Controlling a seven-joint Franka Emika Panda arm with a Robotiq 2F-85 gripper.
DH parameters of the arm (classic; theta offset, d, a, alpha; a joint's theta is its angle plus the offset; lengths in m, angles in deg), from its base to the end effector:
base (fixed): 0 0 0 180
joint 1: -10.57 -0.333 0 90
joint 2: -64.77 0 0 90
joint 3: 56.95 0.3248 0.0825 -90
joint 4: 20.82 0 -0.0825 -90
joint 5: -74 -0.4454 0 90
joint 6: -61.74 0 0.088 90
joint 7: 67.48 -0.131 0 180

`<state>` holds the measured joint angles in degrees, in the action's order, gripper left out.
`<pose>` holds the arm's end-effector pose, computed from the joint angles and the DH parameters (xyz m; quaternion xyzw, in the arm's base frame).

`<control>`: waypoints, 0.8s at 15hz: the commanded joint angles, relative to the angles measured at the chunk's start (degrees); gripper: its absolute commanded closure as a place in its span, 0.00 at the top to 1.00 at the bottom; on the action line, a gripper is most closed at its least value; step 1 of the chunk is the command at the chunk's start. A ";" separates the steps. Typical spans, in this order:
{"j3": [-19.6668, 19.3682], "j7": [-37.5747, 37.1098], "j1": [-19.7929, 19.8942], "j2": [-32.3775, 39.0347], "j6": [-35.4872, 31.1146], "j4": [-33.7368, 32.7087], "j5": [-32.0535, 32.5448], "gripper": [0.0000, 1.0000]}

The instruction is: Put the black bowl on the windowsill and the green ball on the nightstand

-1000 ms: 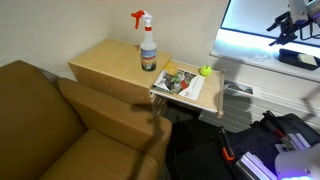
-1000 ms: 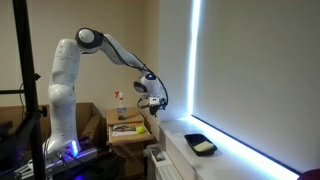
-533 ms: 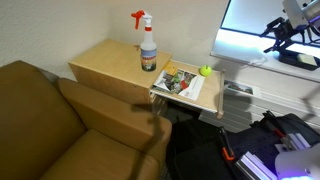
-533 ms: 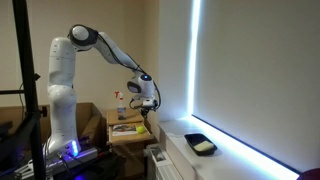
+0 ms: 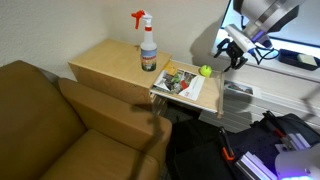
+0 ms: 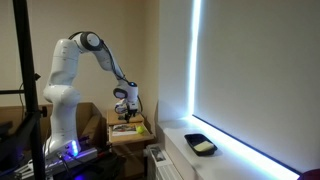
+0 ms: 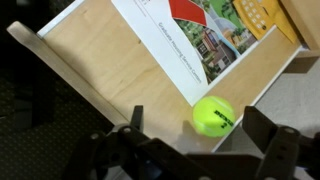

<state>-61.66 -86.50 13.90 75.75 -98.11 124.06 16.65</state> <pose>0.4721 -0.1010 0.1326 -0.7504 0.6367 -0.0173 0.1767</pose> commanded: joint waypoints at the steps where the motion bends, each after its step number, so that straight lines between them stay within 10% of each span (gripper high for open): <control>1: 0.79 -1.07 -1.51 1.02 -1.61 0.19 -0.04 1.00; 12: 1.21 -3.04 -2.63 18.47 -12.65 -16.36 3.17 1.00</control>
<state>-60.69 -88.15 11.83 88.65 -110.34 114.69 19.11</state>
